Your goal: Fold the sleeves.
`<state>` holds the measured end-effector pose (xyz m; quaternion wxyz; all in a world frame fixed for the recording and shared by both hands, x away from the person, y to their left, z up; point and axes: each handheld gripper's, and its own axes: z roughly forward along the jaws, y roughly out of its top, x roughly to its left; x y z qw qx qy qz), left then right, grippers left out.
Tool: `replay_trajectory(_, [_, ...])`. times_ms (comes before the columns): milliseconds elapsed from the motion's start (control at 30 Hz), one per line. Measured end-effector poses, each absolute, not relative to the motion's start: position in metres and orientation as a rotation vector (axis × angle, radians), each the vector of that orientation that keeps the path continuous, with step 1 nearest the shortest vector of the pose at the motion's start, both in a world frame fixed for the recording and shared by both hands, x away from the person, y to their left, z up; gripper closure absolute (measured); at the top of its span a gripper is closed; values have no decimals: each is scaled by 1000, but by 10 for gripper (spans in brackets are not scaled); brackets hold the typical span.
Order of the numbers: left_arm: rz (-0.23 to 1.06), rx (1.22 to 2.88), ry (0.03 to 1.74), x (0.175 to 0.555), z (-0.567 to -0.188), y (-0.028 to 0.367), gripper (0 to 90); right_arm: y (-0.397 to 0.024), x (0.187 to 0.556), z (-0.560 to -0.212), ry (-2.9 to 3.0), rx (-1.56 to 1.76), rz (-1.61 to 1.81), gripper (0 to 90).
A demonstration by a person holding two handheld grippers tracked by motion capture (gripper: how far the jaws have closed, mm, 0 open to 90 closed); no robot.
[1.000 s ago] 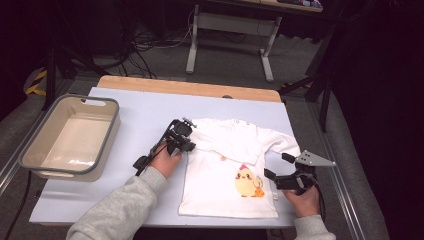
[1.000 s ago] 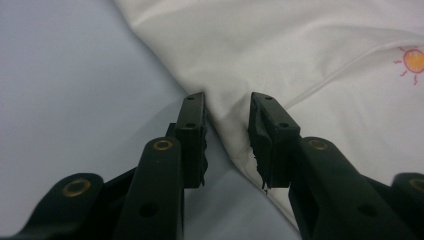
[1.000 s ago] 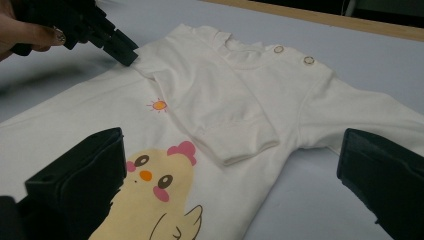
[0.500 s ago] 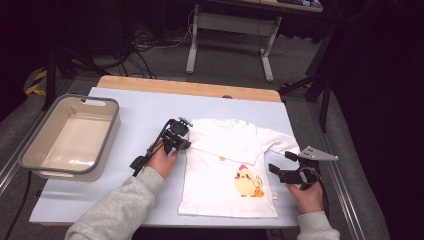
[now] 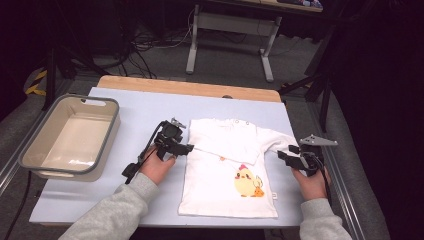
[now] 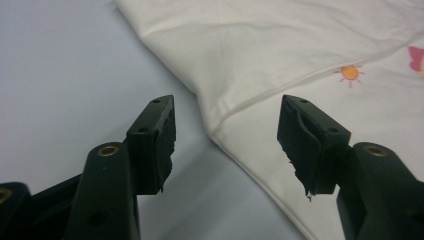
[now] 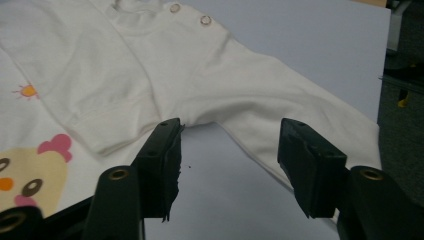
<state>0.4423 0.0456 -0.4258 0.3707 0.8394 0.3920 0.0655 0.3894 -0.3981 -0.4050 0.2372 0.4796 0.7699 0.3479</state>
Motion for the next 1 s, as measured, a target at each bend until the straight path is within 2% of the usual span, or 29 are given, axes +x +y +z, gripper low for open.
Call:
replay_trajectory(267, [150,2113,958,415,-423,64,419,-411,407,-418,2092,1423,818,610])
replay_trajectory(567, [126,2050,935,391,-429,83,414,-423,420,-437,2117,1515,702,650])
replay_trajectory(700, [136,2059,928,385,-432,85,411,-426,423,-437,2113,1523,691,748])
replay_trajectory(767, [129,2046,931,383,-432,87,410,-426,425,-436,2120,1528,675,839])
replay_trajectory(1000, [131,2042,927,379,-434,91,410,-429,423,-434,2133,1524,647,878])
